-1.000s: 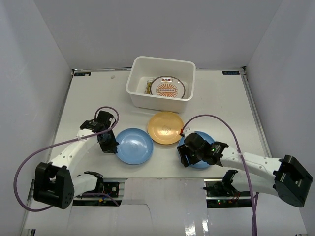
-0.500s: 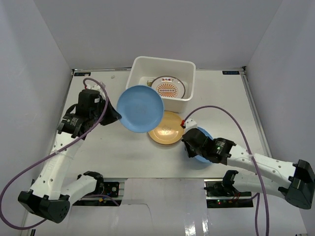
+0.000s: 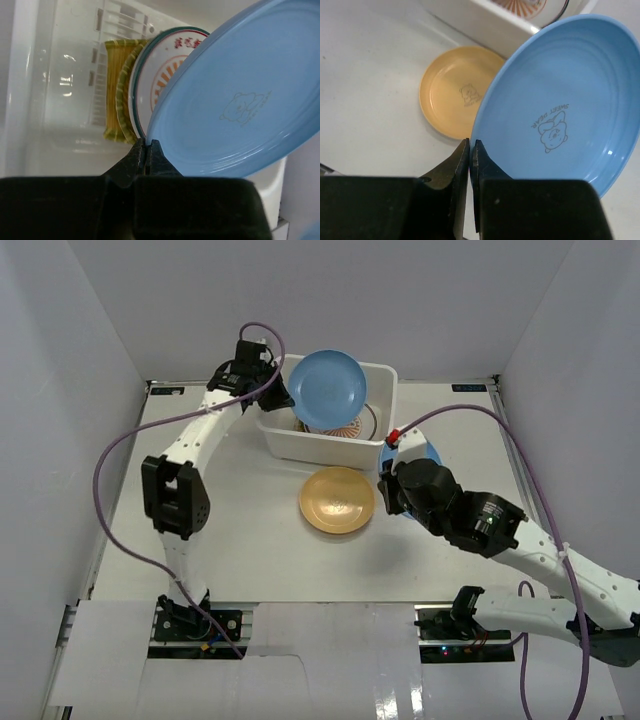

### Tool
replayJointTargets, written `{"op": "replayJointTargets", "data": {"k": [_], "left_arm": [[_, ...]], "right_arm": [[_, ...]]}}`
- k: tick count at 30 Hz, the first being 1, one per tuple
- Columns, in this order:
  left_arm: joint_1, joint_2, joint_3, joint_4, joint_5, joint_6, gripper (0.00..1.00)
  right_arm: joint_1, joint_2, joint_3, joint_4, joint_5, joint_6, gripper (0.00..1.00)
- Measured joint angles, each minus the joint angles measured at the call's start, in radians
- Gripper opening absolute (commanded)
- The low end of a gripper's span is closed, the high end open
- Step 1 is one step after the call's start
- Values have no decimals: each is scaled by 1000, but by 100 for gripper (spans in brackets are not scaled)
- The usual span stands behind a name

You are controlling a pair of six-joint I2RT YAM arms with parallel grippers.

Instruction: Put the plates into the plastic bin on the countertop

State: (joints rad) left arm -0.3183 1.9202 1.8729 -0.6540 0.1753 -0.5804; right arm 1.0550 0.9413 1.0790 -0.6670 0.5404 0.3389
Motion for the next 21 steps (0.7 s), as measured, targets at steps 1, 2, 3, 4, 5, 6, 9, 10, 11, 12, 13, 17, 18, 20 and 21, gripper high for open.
{"op": "replayJointTargets", "data": {"k": [1,2,3,4,5,6,9,10,11,12,13,17,18,20,21], "left_arm": [[0,63,47,-10,-3,4,0],[0,129,105,-28,-9,8,0],[0,188,159,-48,-13,13,0],[0,247,216,-71,-17,21,0],[0,290,260,-90,-19,24,6],[0,332,304,-110,-18,29,16],[0,371,327,-130,-2,45,58],[0,371,325,-132,6,39,74],[-1,359,317,-124,15,37,79],[-2,347,308,-117,21,37,84],[-3,329,299,-113,27,33,87],[0,247,303,-93,49,15,91],[0,214,305,-87,50,13,91],[0,133,301,-71,49,10,89],[1,67,264,-42,47,7,88]], "right_arm": [[-1,34,72,2,13,-18,8],[-3,56,115,3,26,-39,8],[-11,83,159,10,37,-65,8],[-17,106,194,23,40,-89,8],[-32,134,230,39,35,-114,8],[-54,162,262,53,26,-136,8],[-155,259,353,119,-41,-195,8],[-193,300,390,136,-66,-213,8],[-226,347,424,160,-91,-229,8],[-256,392,461,175,-112,-243,8],[-281,446,508,186,-138,-256,8],[-349,629,632,240,-232,-289,8],[-364,666,654,247,-259,-295,8],[-386,733,688,258,-312,-306,8],[-396,773,715,260,-341,-316,8]]}}
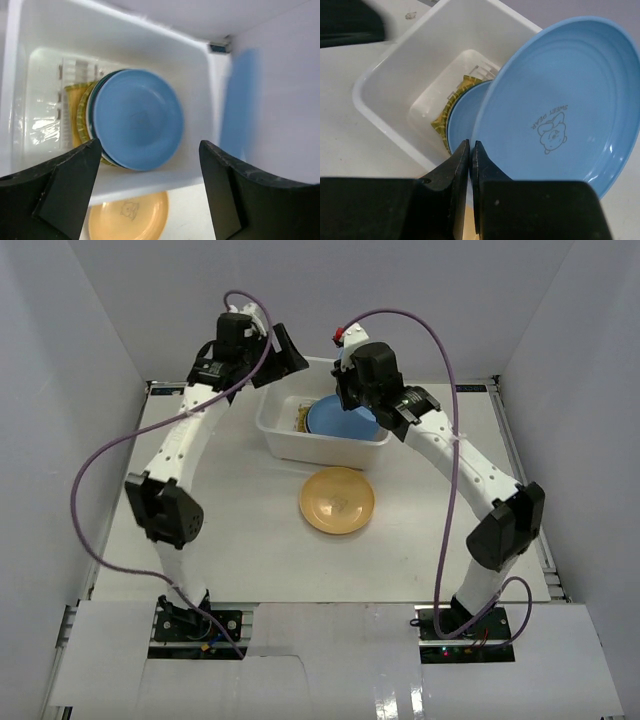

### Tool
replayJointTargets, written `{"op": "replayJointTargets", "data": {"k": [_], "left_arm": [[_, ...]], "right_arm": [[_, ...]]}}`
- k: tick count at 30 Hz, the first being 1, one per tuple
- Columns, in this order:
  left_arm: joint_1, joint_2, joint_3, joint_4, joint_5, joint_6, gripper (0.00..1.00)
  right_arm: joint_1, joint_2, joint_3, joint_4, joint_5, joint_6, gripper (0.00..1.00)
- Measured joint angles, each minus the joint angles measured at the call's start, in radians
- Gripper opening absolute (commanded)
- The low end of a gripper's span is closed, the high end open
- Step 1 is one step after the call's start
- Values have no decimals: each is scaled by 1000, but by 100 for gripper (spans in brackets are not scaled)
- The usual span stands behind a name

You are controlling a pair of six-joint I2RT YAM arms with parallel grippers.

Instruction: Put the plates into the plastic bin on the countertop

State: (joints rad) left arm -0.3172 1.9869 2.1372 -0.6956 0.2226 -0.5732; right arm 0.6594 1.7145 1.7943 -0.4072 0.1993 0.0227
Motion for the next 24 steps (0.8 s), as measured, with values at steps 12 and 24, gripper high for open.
{"op": "replayJointTargets", "data": {"k": [12,24], "left_arm": [[-18,-985,-1133,239,4,-79,82],[-235,-661,-1398,404,-56,-222,73]], "right_arm": [[-6,410,197,-2,-126,-87,10],[19,218,70,-4,-145,-51,70]]}}
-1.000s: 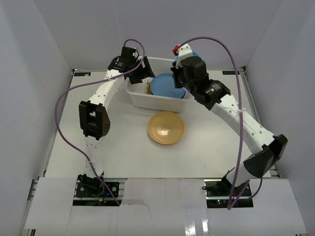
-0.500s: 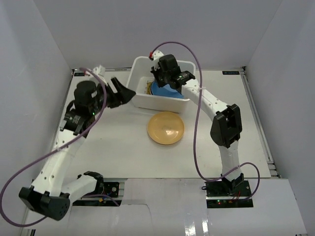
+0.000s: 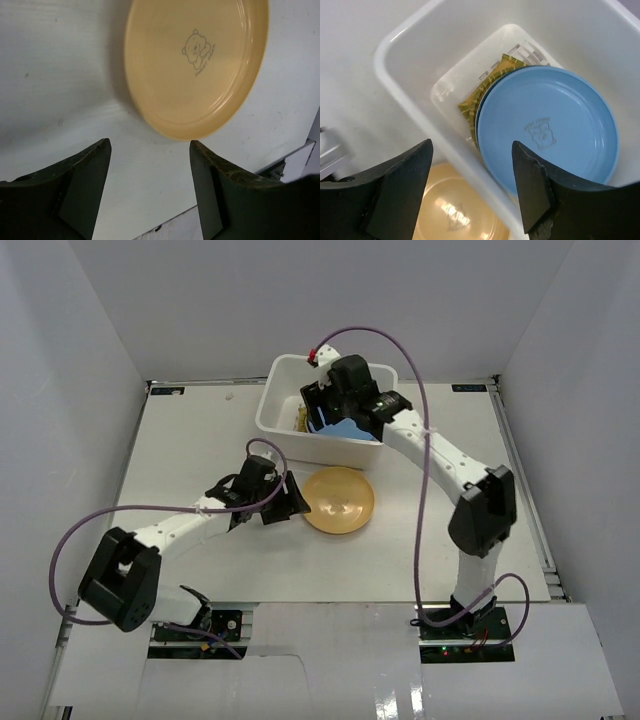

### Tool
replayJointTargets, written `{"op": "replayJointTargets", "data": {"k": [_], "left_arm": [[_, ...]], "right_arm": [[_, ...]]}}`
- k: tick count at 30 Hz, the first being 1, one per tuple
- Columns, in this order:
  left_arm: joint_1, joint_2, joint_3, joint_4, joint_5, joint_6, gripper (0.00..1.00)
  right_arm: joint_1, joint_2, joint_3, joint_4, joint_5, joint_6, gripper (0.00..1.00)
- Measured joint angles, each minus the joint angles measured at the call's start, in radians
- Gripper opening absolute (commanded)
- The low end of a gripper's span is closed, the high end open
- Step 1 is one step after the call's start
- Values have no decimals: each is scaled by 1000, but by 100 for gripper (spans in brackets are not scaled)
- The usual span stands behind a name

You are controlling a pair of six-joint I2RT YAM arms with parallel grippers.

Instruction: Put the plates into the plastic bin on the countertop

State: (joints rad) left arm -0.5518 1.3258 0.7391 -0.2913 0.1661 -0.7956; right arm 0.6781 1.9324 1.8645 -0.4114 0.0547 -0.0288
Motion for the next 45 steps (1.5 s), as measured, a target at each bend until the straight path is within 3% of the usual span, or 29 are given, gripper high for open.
{"op": "replayJointTargets", "data": {"k": [2,5,6,9,15,18,20,22,24,25,27,28,30,35,40,45], "left_arm": [[-21,84,31,58,-29,-5,69],[-34,202,50,118,-72,-9,53],[-37,238,54,128,-87,-11,34],[-43,315,78,156,-121,-20,0],[-73,246,53,148,-199,-6,0],[-87,26,-27,45,-218,3,0],[-95,-202,-43,-61,-223,3,0],[-101,-385,8,-152,-235,2,0],[-105,-469,122,-214,-251,22,0],[-109,-473,193,-253,-256,40,0],[-116,-406,344,-303,-285,84,0],[-112,-354,409,-301,-307,93,0],[-100,-196,582,-278,-335,138,0],[-50,272,985,-235,-331,224,0],[51,671,1260,-268,-275,251,0],[138,936,1430,-356,-257,257,0]], "right_arm": [[0,-148,-117,29,-19,26,68],[0,-382,-320,104,-60,67,67],[0,-451,-377,115,-74,79,67],[2,-628,-542,176,-109,114,66],[10,-801,-832,219,-150,196,63],[12,-914,-992,200,-140,242,63],[12,-993,-1050,161,-116,265,63],[12,-1072,-1081,144,-79,286,61],[11,-1143,-1103,154,-47,317,57],[14,-1171,-1116,179,-39,336,48],[20,-1215,-1139,210,-14,350,33],[17,-1231,-1159,210,5,359,17],[13,-1231,-1199,200,26,372,8],[11,-1226,-1327,132,48,417,10],[11,-1302,-1356,98,52,438,29],[11,-1318,-1356,82,58,438,45]]}}
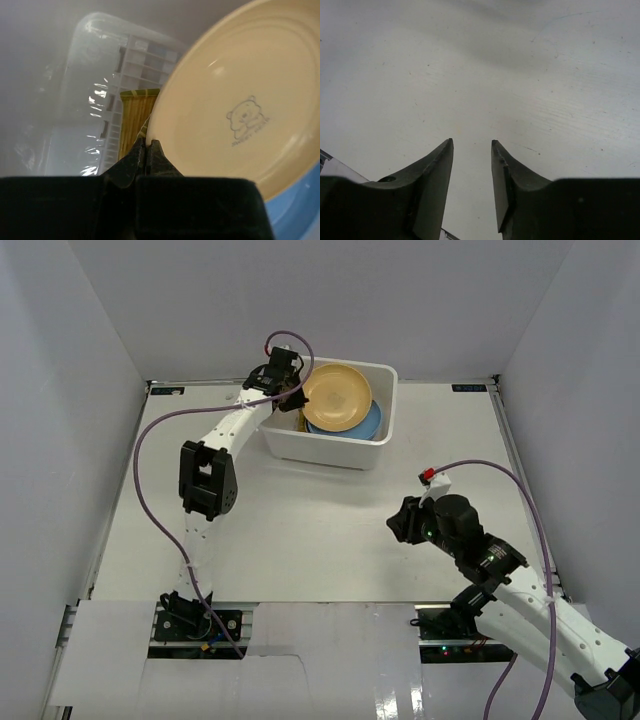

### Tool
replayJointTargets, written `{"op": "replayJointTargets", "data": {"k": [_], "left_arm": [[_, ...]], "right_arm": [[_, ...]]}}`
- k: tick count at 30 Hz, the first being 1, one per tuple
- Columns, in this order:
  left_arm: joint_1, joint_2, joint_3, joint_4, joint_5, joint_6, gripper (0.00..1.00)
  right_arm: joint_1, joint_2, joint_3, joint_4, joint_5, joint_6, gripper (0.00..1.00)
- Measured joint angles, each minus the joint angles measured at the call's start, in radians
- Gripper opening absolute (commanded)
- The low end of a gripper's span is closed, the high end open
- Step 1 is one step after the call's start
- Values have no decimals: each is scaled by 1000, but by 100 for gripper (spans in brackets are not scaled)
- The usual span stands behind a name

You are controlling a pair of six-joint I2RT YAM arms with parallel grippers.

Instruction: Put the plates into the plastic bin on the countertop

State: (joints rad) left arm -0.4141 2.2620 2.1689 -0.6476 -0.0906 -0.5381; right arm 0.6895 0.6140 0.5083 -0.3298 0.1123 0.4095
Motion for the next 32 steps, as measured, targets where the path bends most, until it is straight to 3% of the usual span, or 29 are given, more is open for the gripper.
{"op": "replayJointTargets", "data": {"k": [1,2,5,6,9,13,14,15,19,23,27,32], "left_arm": [[13,27,9,-8,3,-1,0],[24,47,13,-14,17,-7,9],[33,48,17,-16,55,-5,49],[30,39,15,-19,61,0,72],[22,-29,-59,1,102,0,98],[14,-195,-172,31,160,2,98],[12,-256,-203,49,177,5,98],[10,-327,-232,61,192,8,98],[8,-659,-372,136,229,30,98],[8,-1053,-620,218,249,52,98],[8,-1385,-864,214,240,66,98],[8,-1719,-1141,174,193,53,98]], "right_arm": [[0,0,0,-6,2,0,47],[0,0,0,-13,5,-1,49],[0,2,2,-21,13,-4,60],[0,3,5,-23,14,-6,66],[0,22,31,-27,16,-14,78],[0,56,86,-28,16,-24,97],[0,64,106,-28,17,-29,98],[0,72,129,-28,18,-34,90],[0,81,239,-37,34,-61,90],[0,68,364,-74,91,-107,90],[0,9,465,-114,195,-150,90],[0,-130,470,-87,276,-175,90]]}}
